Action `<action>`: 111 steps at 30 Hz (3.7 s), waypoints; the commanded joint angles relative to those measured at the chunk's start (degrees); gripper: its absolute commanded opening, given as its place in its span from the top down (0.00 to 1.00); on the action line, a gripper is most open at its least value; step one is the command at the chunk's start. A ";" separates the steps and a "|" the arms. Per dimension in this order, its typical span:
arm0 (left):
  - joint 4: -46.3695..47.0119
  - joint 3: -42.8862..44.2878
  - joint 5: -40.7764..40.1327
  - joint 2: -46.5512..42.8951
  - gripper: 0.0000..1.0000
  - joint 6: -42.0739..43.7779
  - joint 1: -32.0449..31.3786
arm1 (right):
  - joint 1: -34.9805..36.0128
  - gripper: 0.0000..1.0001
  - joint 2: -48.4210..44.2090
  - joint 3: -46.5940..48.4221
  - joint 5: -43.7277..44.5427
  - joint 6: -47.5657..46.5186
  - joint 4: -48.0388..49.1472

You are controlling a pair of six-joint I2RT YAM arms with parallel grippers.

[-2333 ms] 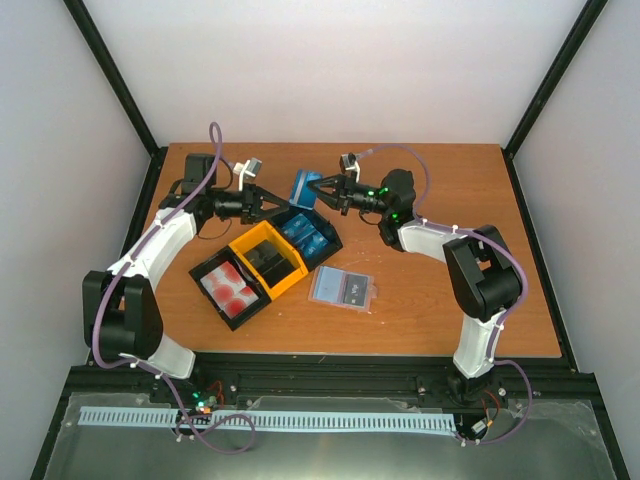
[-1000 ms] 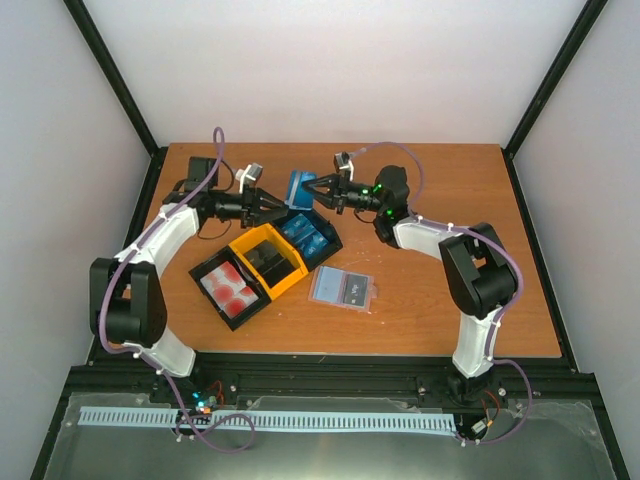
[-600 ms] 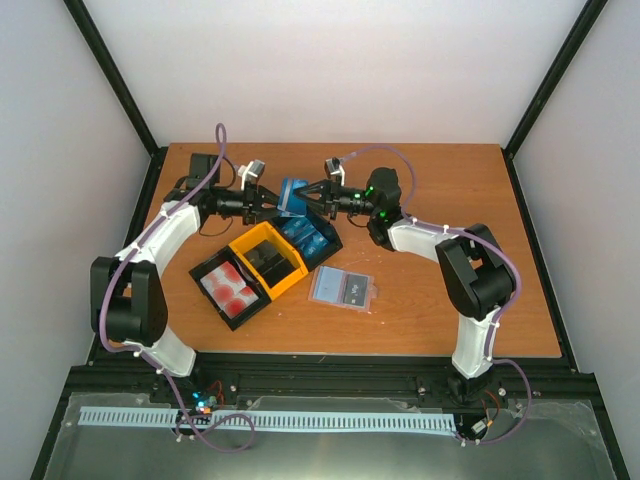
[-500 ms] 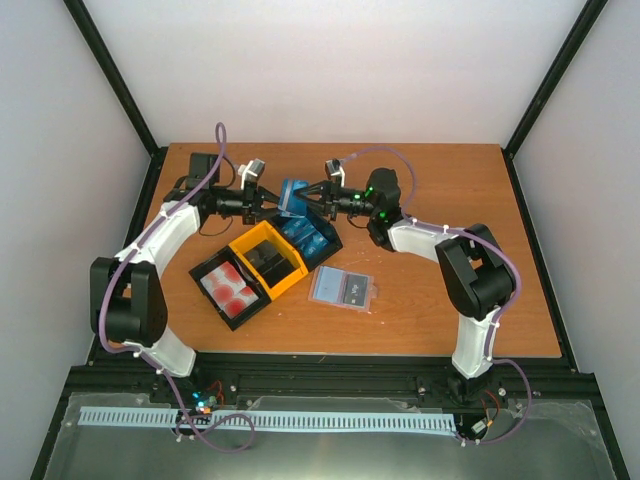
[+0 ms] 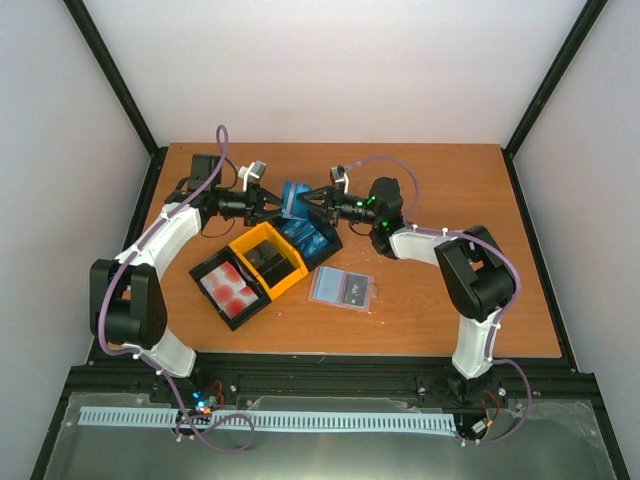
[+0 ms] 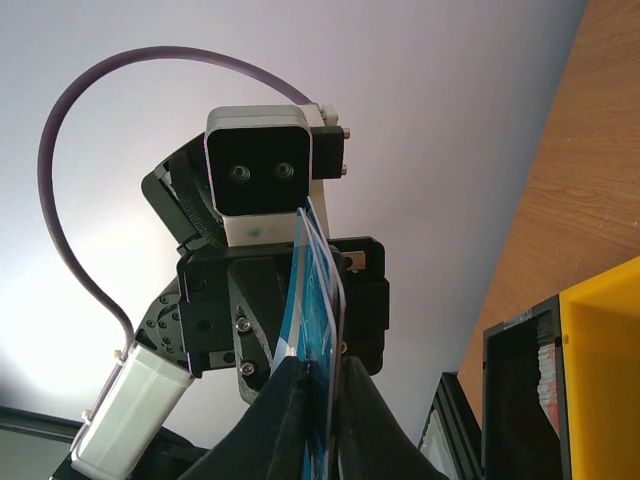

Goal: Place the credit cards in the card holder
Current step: Pick up the credit card from the storage box, then place the credit card in the storage box, then insert the credit card into the card holder.

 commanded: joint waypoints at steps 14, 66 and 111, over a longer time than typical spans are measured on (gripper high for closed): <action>1.62 1.55 -1.73 -1.14 0.99 0.82 3.26 | -2.16 0.95 -2.01 -5.71 2.06 0.52 1.55; -32.06 18.55 -50.64 18.81 0.92 28.65 -15.46 | -6.29 0.97 -26.52 -8.89 28.93 -40.05 -65.05; 2.93 -24.50 -33.61 -18.79 0.22 -7.91 -25.22 | -4.22 0.97 -53.49 -40.46 12.37 10.61 -60.32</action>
